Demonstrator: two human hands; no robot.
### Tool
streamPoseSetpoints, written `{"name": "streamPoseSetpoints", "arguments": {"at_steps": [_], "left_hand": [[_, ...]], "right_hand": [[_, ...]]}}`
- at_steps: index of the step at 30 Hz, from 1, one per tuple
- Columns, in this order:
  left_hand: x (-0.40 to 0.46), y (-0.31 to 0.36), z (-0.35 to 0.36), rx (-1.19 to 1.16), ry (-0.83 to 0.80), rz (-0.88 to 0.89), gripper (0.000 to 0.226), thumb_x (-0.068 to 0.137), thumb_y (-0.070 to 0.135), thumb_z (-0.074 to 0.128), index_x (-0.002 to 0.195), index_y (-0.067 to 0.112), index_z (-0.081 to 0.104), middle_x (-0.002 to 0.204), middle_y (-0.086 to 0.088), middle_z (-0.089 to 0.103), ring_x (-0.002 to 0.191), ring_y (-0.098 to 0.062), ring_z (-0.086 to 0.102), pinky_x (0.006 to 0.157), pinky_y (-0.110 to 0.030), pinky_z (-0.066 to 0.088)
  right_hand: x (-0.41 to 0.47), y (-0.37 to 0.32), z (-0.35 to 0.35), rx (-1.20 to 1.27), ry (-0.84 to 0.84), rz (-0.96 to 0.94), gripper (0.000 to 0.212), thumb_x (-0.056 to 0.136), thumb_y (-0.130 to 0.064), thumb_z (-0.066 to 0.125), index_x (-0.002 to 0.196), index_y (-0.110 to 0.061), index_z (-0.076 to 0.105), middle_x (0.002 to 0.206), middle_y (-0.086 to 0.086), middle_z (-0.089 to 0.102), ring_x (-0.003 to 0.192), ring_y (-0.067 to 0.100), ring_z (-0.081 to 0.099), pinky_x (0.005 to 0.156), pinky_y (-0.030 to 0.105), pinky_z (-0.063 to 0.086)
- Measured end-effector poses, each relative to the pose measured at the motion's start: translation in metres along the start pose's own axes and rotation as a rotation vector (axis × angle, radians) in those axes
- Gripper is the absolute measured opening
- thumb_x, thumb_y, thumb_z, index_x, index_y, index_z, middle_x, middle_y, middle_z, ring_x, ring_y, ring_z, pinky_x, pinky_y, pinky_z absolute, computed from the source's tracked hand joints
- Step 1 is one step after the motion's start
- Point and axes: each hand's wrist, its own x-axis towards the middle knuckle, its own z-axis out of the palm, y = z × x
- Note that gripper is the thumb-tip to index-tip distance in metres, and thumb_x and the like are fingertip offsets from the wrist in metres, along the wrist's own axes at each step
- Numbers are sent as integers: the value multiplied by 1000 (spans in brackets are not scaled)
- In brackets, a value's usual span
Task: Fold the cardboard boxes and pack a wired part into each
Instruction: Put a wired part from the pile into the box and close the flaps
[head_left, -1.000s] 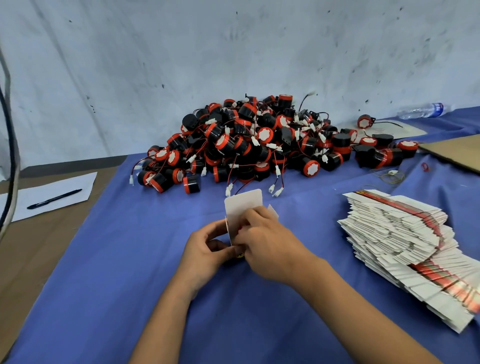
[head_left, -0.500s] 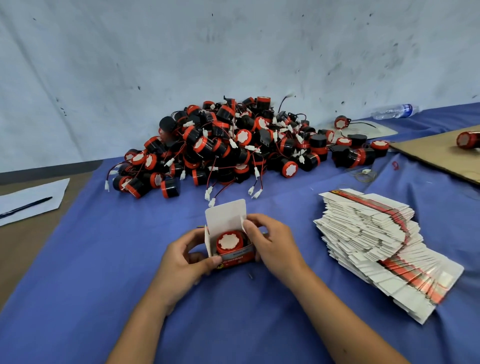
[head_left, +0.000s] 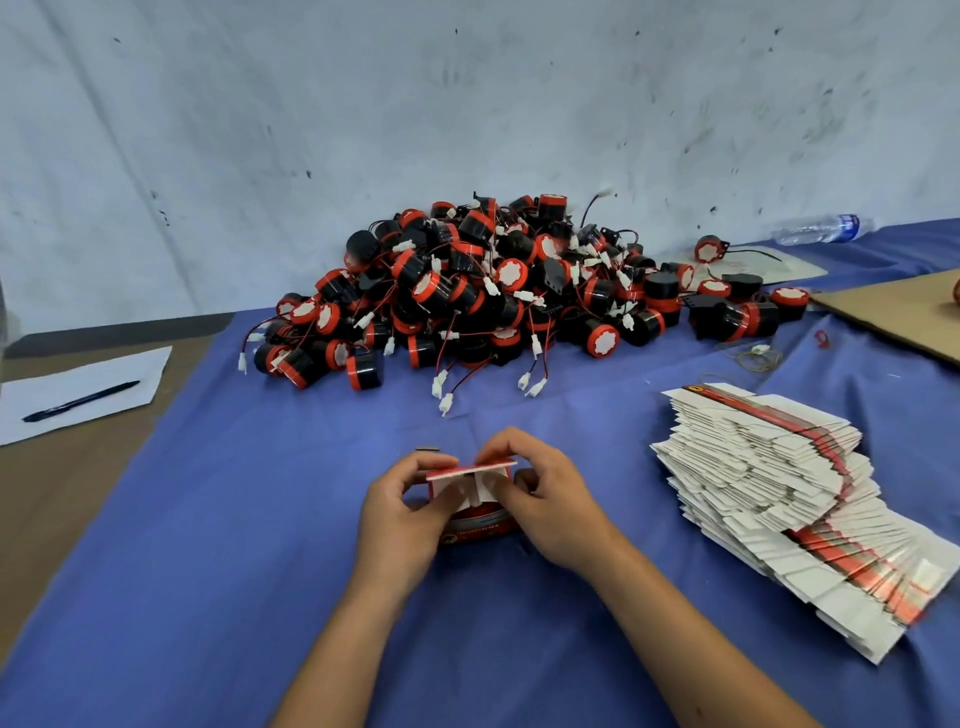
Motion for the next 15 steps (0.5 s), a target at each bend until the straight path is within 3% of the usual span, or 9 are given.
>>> {"name": "streamPoseSetpoints", "arguments": {"at_steps": [3, 6, 8, 10, 11, 13, 15], "left_hand": [[3, -3, 1, -73, 108, -18, 34, 87, -7, 71, 88, 26, 79, 101, -1, 77, 83, -21, 77, 65, -32, 61], [5, -1, 0, -121, 124, -49, 37, 87, -11, 66, 89, 24, 78, 102, -6, 78, 84, -25, 77, 64, -34, 62], [5, 1, -4, -159, 63, -108, 34, 90, -8, 61, 95, 21, 78, 107, -8, 77, 88, -26, 77, 64, -33, 61], [5, 2, -13, -241, -32, -175, 31, 98, 1, 53, 99, 18, 79, 111, -12, 77, 87, -25, 74, 59, -27, 54], [6, 3, -19, -275, -83, -193, 29, 101, 10, 51, 100, 16, 80, 112, -14, 76, 86, -27, 70, 58, -28, 50], [5, 2, -29, -251, -189, -161, 28, 94, 36, 63, 104, 16, 79, 115, -13, 75, 86, -29, 63, 62, -30, 47], [3, 0, -33, -114, -277, -55, 36, 77, 40, 83, 108, 21, 76, 119, -3, 75, 89, -28, 69, 71, -32, 57]], "right_hand": [[-3, 0, 0, -4, -84, 59, 25, 92, -20, 54, 107, -36, 65, 69, -17, 54, 58, 7, 41, 54, 20, 39], [-4, -3, -1, 7, -150, 60, 28, 87, -54, 58, 114, -46, 62, 91, -21, 62, 71, 7, 50, 67, 21, 48], [-3, -5, 1, 38, -112, 71, 36, 84, -67, 61, 110, -43, 65, 92, -15, 65, 70, 9, 51, 67, 29, 50], [-1, -4, 2, -1, -41, 67, 26, 86, -56, 70, 103, -36, 67, 87, -8, 65, 63, 10, 46, 63, 37, 49], [0, -2, 3, -50, -29, 46, 20, 87, -45, 75, 102, -34, 67, 95, -4, 67, 62, 9, 44, 65, 37, 50], [-1, 0, 4, -119, -34, -1, 22, 87, -31, 80, 102, -31, 65, 111, -2, 66, 60, 7, 42, 70, 36, 52], [-2, 1, 3, -123, -26, -34, 24, 86, -27, 82, 104, -30, 66, 113, -3, 66, 60, 7, 43, 73, 37, 53]]}}
